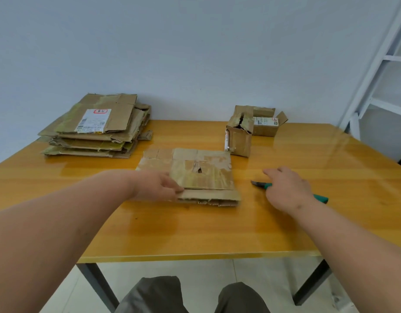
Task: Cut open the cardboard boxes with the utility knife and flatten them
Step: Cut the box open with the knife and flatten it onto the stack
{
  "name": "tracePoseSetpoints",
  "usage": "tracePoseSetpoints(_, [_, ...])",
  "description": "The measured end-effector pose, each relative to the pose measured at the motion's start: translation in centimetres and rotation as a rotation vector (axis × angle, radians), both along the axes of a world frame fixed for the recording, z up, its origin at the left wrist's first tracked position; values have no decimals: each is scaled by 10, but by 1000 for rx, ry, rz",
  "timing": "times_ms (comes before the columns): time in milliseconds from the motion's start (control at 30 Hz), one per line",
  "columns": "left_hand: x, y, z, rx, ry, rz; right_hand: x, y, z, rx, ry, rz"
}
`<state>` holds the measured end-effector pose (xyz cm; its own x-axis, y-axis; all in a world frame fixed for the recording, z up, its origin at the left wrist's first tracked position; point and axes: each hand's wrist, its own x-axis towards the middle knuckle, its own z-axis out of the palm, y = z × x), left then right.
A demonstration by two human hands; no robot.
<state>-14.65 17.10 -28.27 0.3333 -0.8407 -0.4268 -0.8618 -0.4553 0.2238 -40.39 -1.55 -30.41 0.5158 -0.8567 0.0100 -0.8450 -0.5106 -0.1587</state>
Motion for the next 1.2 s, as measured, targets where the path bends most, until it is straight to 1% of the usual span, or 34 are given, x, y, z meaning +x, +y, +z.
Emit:
tracePoseSetpoints(100, [-5,-4,4,33,-50,11,29,13,-2,-11,-290,153])
tracePoseSetpoints(133, [-7,-5,3,4,-48,22,40,18,-1,6,-347,225])
tracePoseSetpoints(167, [-7,-6,1,-36,-41,32,50,23,-1,46,-362,296])
tracePoseSetpoints(200, [-6,-6,-3,-86,-39,42,58,28,-4,92,-316,364])
tracePoseSetpoints(233, [-6,-5,-6,-124,-61,44,64,34,-9,128,-213,422])
tracePoseSetpoints(267, [-5,-3,-10,-139,-116,43,66,39,-17,154,-69,459])
tracePoseSetpoints(300, [-3,-3,-15,-140,-183,45,66,42,-24,184,69,463])
tracePoseSetpoints(333, [-1,-3,-18,-139,-233,44,66,43,-27,205,165,448])
tracePoseSetpoints(367, [0,-4,-20,-139,-258,39,68,42,-24,199,224,439])
tracePoseSetpoints(433, [3,-9,-21,-138,-271,34,80,39,-9,99,288,444])
tracePoseSetpoints(500, [4,-17,-20,-129,-311,27,94,38,3,-48,194,417])
tracePoseSetpoints(533, [2,-21,-22,-128,-343,26,97,40,1,-93,117,414])
tracePoseSetpoints(567, [2,-24,-25,-127,-378,23,98,42,-7,-86,67,432])
tracePoseSetpoints(600, [0,-27,-29,-131,-415,18,98,47,-17,-32,74,453])
tracePoseSetpoints(667, [1,-32,-34,-183,-456,26,98,49,-30,66,159,461])
tracePoseSetpoints(733, [9,-38,-31,-258,-422,80,109,38,-20,-7,198,457])
tracePoseSetpoints(800, [16,-44,-31,-309,-399,99,121,29,-7,-122,145,437])
tracePoseSetpoints(833, [19,-46,-36,-312,-403,87,123,26,-7,-137,110,436])
tracePoseSetpoints(867, [20,-47,-42,-283,-390,75,123,25,-12,-106,94,442])
tracePoseSetpoints(967, [25,-49,-55,-96,-305,64,121,22,-28,64,198,443])
tracePoseSetpoints(1033, [37,-55,-48,-15,-304,32,130,11,-20,31,227,440])
tracePoseSetpoints(1067, [42,-58,-43,-15,-316,22,135,5,-14,-14,210,426])
tracePoseSetpoints(1133, [49,-63,-40,-96,-368,45,140,-3,-12,-61,136,392])
tracePoseSetpoints(1200, [49,-64,-50,-151,-404,86,138,-5,-26,16,136,377])
